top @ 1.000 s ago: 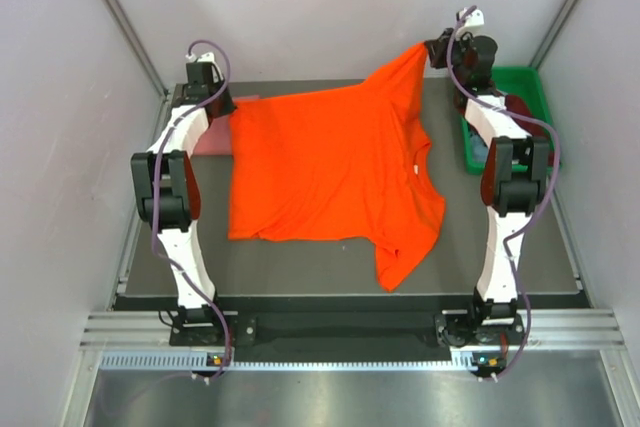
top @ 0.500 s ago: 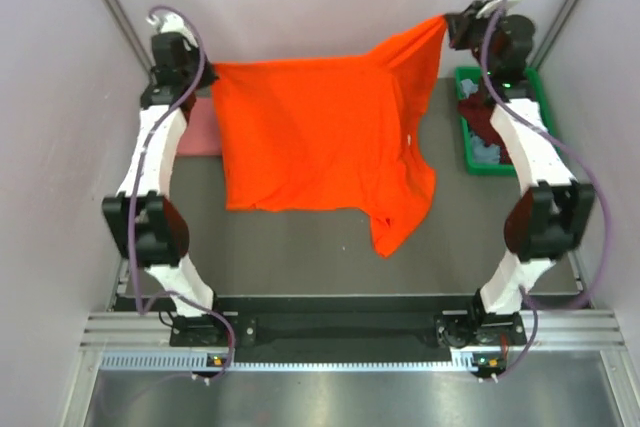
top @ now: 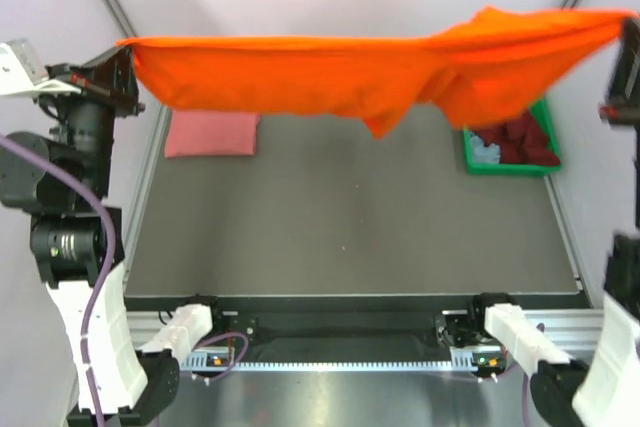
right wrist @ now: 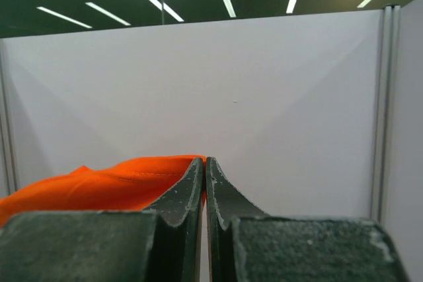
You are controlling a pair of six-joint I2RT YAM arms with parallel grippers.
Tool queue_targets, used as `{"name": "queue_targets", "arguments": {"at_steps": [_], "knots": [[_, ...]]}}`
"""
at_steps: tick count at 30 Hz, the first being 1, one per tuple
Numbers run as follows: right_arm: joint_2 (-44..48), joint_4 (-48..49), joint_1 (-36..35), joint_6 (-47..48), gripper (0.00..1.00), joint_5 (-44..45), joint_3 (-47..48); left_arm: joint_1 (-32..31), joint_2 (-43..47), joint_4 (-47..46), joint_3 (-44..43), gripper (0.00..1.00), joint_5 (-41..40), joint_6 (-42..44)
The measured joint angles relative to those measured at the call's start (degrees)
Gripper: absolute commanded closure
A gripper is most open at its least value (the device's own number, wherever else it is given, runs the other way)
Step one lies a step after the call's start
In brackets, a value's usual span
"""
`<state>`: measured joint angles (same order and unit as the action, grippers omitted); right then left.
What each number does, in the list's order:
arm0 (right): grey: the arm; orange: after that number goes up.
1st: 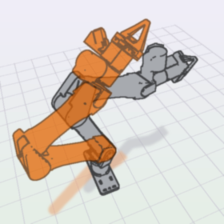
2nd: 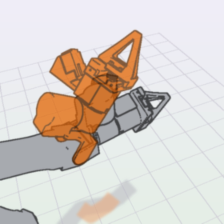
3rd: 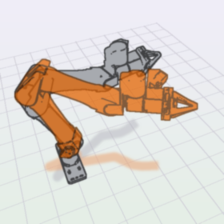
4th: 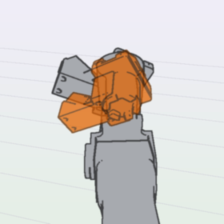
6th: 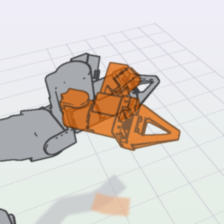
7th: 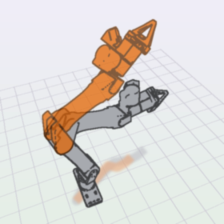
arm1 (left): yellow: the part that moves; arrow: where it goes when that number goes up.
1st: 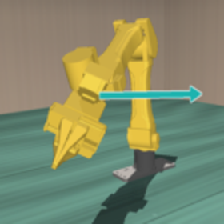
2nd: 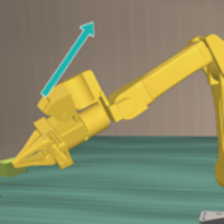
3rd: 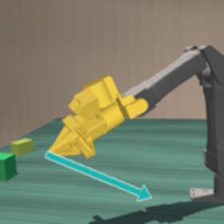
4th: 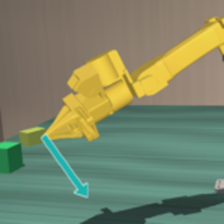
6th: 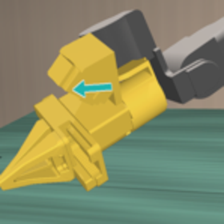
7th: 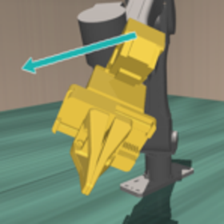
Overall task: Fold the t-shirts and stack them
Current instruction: Flatten the tshirt out
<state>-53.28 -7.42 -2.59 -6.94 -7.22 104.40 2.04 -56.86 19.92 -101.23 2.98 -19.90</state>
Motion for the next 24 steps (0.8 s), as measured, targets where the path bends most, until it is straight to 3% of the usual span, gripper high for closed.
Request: {"name": "queue_targets", "arguments": {"at_steps": [9, 12, 15, 19, 24], "knots": [[11.37, -23.19, -0.63, 2.16, 1.00, 9.09, 7.15, -1.88, 6.58, 14.71, -3.28, 1.00, 1.38, -1.73], [12.90, -26.03, -3.32, 3.85, 1.00, 13.14, 10.67, -2.14, 8.33, 16.15, -3.98, 1.00, 2.64, -2.64], [13.66, -24.74, -7.34, 6.40, 1.00, 15.52, 9.99, -2.23, 7.74, 15.74, -3.37, 1.00, 5.44, -3.23], [12.79, -20.15, -10.93, 11.19, 1.00, 16.85, 0.72, -2.25, 3.89, 13.49, 1.05, 1.00, 7.17, -3.45], [1.20, -7.91, -11.13, 15.87, 1.00, 14.60, -14.53, -2.45, -6.27, 9.25, 10.88, 1.00, 4.59, -0.59]]}}
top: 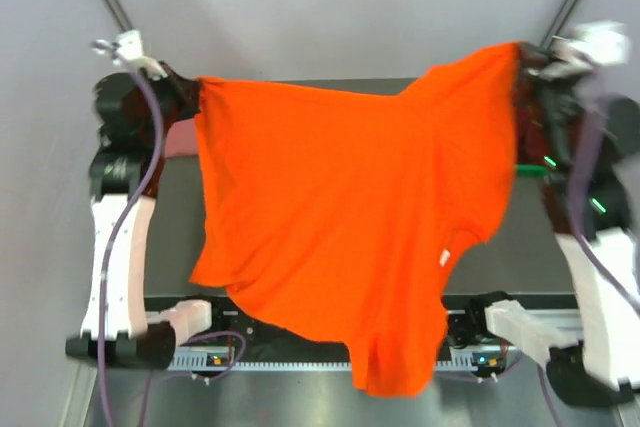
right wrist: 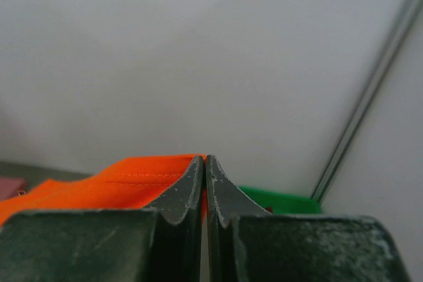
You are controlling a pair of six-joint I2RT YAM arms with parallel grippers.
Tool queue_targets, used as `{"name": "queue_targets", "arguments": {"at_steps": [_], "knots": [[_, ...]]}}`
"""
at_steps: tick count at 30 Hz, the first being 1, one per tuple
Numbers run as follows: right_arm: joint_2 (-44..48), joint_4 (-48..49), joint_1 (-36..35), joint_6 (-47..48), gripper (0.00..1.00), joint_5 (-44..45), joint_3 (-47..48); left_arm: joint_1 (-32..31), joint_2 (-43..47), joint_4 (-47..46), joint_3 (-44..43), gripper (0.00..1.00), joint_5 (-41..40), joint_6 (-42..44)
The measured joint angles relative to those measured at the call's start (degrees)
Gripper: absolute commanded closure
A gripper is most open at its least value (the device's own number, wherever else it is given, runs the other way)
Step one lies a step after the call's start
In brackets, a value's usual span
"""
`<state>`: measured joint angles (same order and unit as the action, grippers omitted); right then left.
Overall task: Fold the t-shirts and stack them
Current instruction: Flatten the tshirt out, then fold the tshirt
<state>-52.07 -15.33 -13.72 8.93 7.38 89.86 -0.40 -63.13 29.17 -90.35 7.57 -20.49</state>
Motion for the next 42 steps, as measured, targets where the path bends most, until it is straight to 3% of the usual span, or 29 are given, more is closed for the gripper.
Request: {"name": "queue_targets", "arguments": {"at_steps": [5, 11, 21, 25, 28, 33, 42], "knots": [[-22.23, 11.82, 1.11, 3.15, 1.00, -6.10, -12.07, -0.52, -13.62, -3.08, 9.77, 1.00, -6.47, 4.17], [-46.58, 19.87, 3.15, 5.29, 1.00, -12.11, -12.81, -0.57, -30.95, -8.74, 12.15, 1.00, -10.91, 7.32], [-68.26, 34.10, 4.70, 4.72, 1.00, -17.18, 3.74, -0.52, -55.65, -16.02, -8.00, 1.00, -13.46, 12.98], [-72.61, 36.89, 5.62, 3.45, 1.00, -18.99, 9.75, -0.44, -58.12, -18.36, -11.19, 1.00, -13.44, 14.29], [-72.61, 37.97, 6.40, 2.82, 1.00, -19.50, 9.18, 0.22, -59.95, -19.76, -12.76, 1.00, -12.44, 14.93], [-70.25, 38.66, 7.15, 0.96, 1.00, -19.67, 2.56, 2.32, -63.25, -20.00, -14.75, 1.00, -8.79, 16.26], [-63.52, 30.23, 6.80, -3.76, 1.00, -20.26, -5.90, 2.93, -65.79, -18.38, -18.29, 1.00, -2.38, 20.72]]}}
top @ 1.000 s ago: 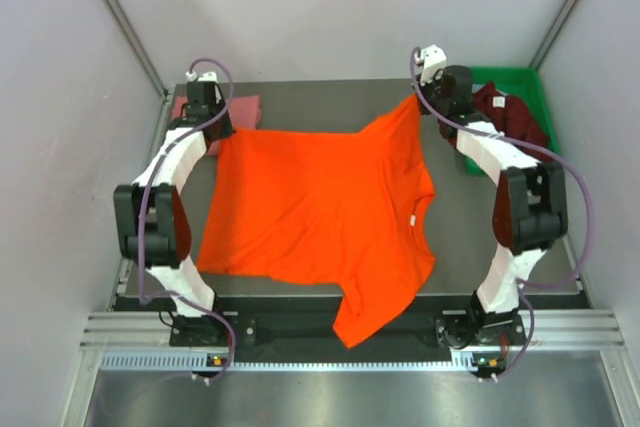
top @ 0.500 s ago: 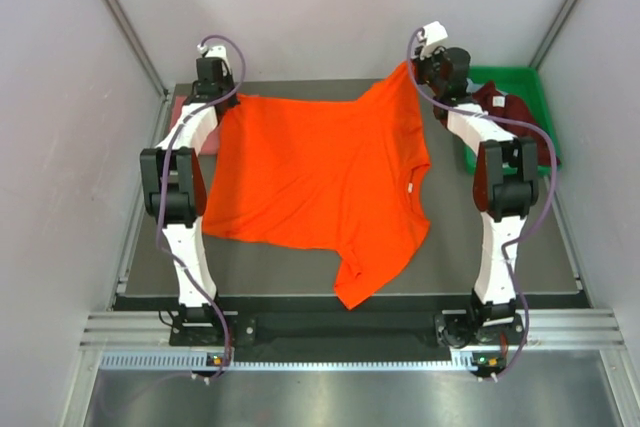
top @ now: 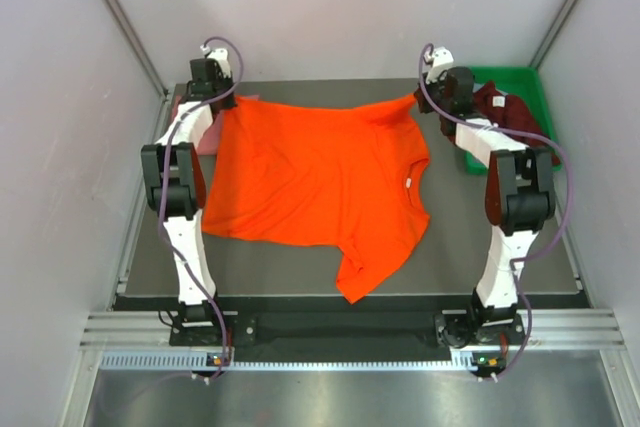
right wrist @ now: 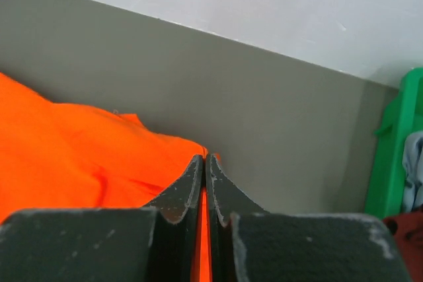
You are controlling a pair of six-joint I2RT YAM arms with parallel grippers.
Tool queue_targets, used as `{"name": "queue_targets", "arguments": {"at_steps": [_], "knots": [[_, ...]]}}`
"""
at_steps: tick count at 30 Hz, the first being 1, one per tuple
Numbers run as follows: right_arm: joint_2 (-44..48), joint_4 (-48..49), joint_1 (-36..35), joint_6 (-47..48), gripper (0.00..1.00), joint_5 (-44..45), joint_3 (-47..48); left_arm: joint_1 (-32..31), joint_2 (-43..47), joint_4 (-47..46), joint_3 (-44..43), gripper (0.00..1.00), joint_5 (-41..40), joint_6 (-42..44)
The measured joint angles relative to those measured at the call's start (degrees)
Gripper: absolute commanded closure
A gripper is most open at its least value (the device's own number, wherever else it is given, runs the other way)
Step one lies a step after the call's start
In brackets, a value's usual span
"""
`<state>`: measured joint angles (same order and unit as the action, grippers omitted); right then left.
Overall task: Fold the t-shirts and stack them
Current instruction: Fold the tshirt
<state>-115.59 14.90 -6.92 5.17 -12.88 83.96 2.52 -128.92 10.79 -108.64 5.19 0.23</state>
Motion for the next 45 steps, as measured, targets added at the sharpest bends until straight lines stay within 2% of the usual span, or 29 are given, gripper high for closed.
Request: {"name": "queue_targets", "arguments": {"at_steps": [3, 8, 16, 25, 33, 39, 42, 45], "knots": [[3.23, -1.73, -0.26, -0.44, 1.00, 0.98, -3.72, -0.15, 0.96, -0.09, 1.79, 1.00, 0.46, 1.77], [10.05, -5.77, -0.37, -0.52, 1.00, 2.27, -11.76, -0.15, 6.71, 0.09, 11.17, 1.00, -1.27, 3.96], [23.12, -9.27, -3.17, -2.60, 1.00, 4.09, -22.95, -0.26, 10.88, 0.96, 15.56, 1.00, -5.07, 3.91], [32.81, -13.14, -5.70, -4.87, 1.00, 7.85, -31.12, -0.31, 18.95, -1.20, 29.86, 1.00, -10.62, 3.28], [35.89, -13.99, -6.75, -8.04, 1.00, 8.31, -38.27, -0.44, 21.07, 0.85, 30.08, 1.00, -12.22, 1.27], [36.00, -13.88, -7.52, -9.53, 1.00, 8.28, -41.75, -0.70, 22.21, 1.25, 34.23, 1.00, -14.73, 1.16], [35.93, -13.79, -7.58, -10.29, 1.00, 8.31, -42.56, -0.92, 22.97, 1.57, 36.94, 0.94, -16.22, 1.16], [35.91, -13.81, -7.58, -11.32, 0.91, 8.31, -42.82, -1.01, 24.06, 2.36, 38.84, 0.86, -17.33, 0.87]]}}
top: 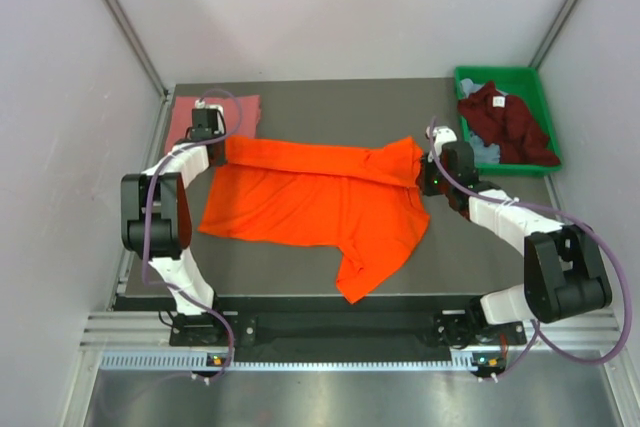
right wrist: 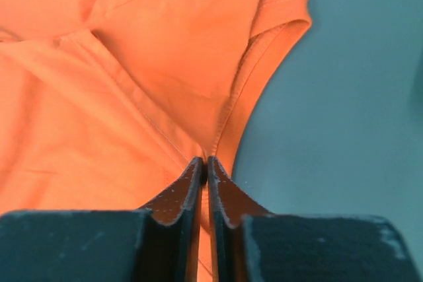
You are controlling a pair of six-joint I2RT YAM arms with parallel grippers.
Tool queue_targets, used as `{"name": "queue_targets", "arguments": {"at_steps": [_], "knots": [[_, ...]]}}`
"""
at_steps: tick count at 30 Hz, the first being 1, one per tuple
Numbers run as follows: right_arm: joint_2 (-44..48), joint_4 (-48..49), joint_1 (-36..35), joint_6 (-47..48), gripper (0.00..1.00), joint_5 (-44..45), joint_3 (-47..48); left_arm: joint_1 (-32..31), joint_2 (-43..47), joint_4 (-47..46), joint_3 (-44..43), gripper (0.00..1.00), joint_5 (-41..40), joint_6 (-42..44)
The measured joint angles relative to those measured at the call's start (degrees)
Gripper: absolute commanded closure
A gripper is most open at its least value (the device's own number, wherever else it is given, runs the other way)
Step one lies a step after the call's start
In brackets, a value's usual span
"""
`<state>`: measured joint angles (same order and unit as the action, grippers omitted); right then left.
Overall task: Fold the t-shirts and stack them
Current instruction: Fold the tshirt
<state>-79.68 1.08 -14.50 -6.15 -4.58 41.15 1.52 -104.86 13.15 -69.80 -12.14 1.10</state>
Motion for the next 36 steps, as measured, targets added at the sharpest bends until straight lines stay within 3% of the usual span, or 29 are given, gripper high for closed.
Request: {"name": "queue_targets", "arguments": {"at_steps": [7, 12, 23, 36], "knots": [[0.13, -1.09, 0.00, -2.91, 0.70, -2.49, -0.02, -0.11, 3.13, 1.18, 1.38, 0.70, -4.24, -1.53], [2.05, -5.22, -0.02, -6.80, 0.61, -1.09, 0.02, -0.11, 5.14, 2.95, 1.33, 0.55, -5.09, -3.04], [6.95, -16.31, -0.02, -26.21, 0.57, 7.65, -3.23, -0.11, 7.02, 8.33, 2.60, 0.55, -3.50, -9.77], [10.38, -14.43, -4.11, -37.66, 0.56, 8.81, -12.48, -0.07, 18.25, 7.17, 15.45, 0.59, 8.72, -20.46]]}}
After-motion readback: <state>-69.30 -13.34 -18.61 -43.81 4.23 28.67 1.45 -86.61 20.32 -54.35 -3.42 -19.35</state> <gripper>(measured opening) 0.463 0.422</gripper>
